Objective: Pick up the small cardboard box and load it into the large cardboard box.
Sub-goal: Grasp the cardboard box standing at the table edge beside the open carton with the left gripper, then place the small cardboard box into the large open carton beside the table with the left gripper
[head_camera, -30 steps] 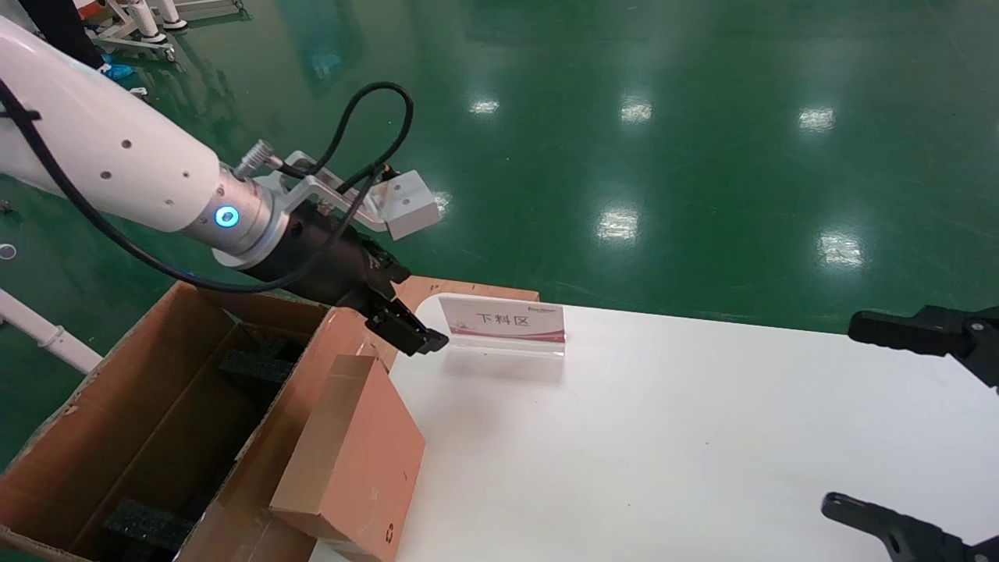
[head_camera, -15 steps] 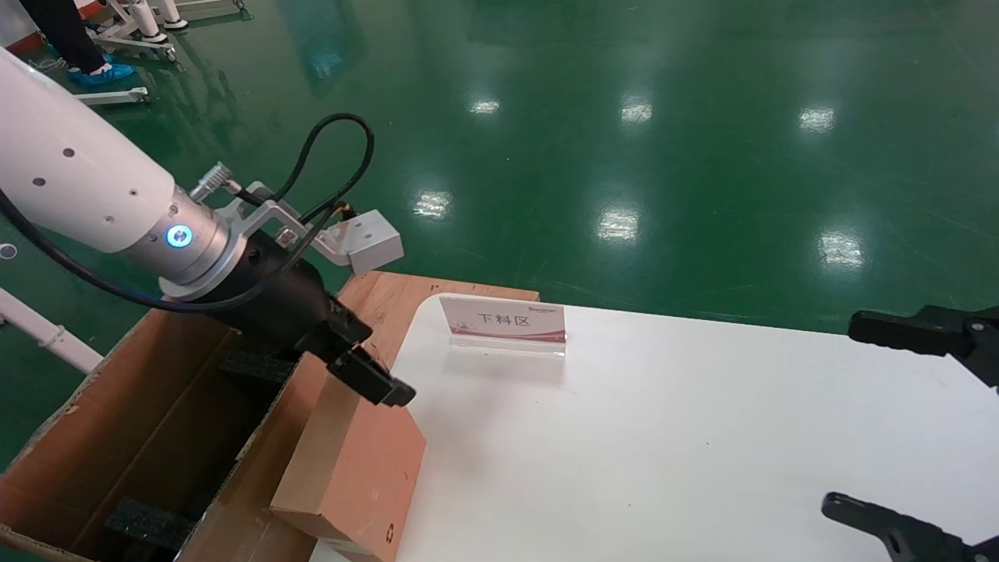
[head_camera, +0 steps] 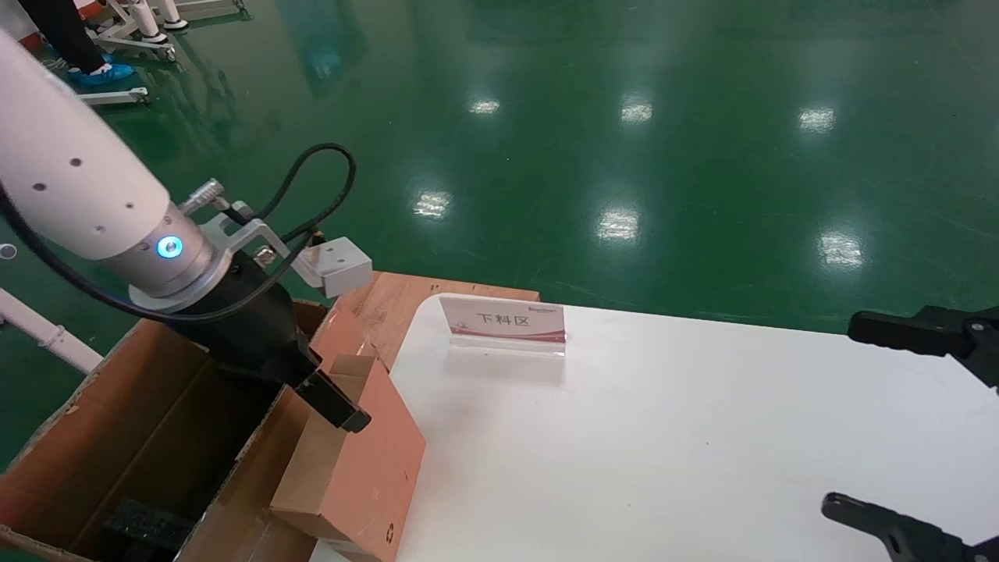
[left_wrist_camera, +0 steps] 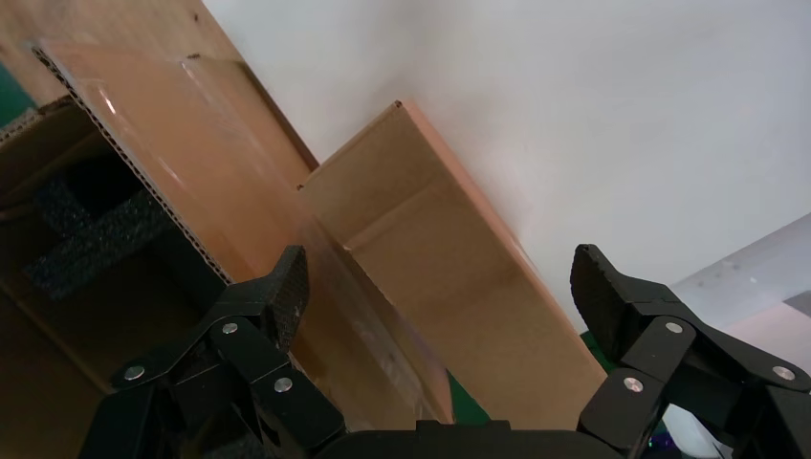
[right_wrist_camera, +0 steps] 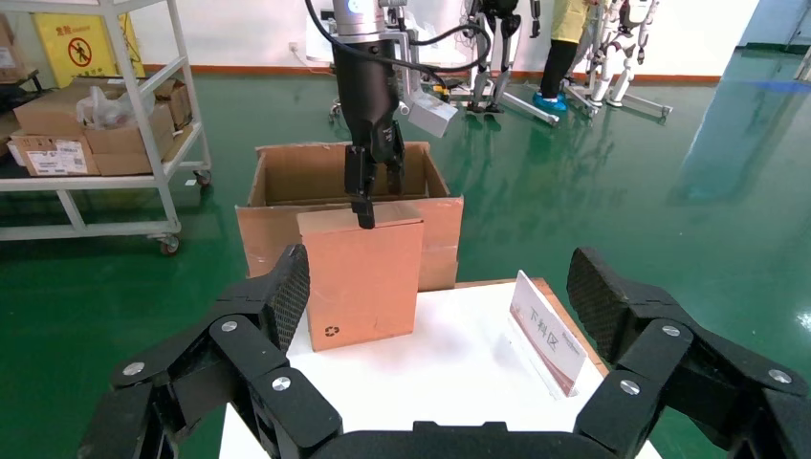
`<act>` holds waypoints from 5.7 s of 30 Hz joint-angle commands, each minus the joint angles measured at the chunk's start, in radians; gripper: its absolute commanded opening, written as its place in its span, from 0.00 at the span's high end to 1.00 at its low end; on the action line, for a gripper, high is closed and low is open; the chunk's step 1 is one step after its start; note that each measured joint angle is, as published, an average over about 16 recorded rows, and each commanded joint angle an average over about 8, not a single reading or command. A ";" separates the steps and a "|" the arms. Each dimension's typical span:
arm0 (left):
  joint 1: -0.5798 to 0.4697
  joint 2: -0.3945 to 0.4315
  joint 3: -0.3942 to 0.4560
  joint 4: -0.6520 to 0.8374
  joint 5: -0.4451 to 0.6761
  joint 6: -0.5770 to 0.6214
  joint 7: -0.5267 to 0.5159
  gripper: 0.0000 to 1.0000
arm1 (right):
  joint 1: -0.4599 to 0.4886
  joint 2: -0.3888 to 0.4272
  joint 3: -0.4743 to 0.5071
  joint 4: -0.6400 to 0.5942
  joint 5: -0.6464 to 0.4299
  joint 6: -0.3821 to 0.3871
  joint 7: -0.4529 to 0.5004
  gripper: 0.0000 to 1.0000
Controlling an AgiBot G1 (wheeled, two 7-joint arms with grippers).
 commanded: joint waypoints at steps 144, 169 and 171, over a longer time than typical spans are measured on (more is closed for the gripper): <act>-0.488 -0.102 0.178 0.011 -0.089 -0.009 0.078 1.00 | 0.002 0.002 -0.006 -0.003 0.004 0.002 -0.004 1.00; -0.679 -0.153 0.839 0.141 -0.119 -0.005 0.177 1.00 | 0.002 0.003 -0.007 -0.003 0.005 0.003 -0.004 0.00; -0.662 -0.169 0.853 0.154 -0.125 -0.018 0.174 1.00 | 0.002 0.003 -0.007 -0.003 0.005 0.003 -0.004 0.00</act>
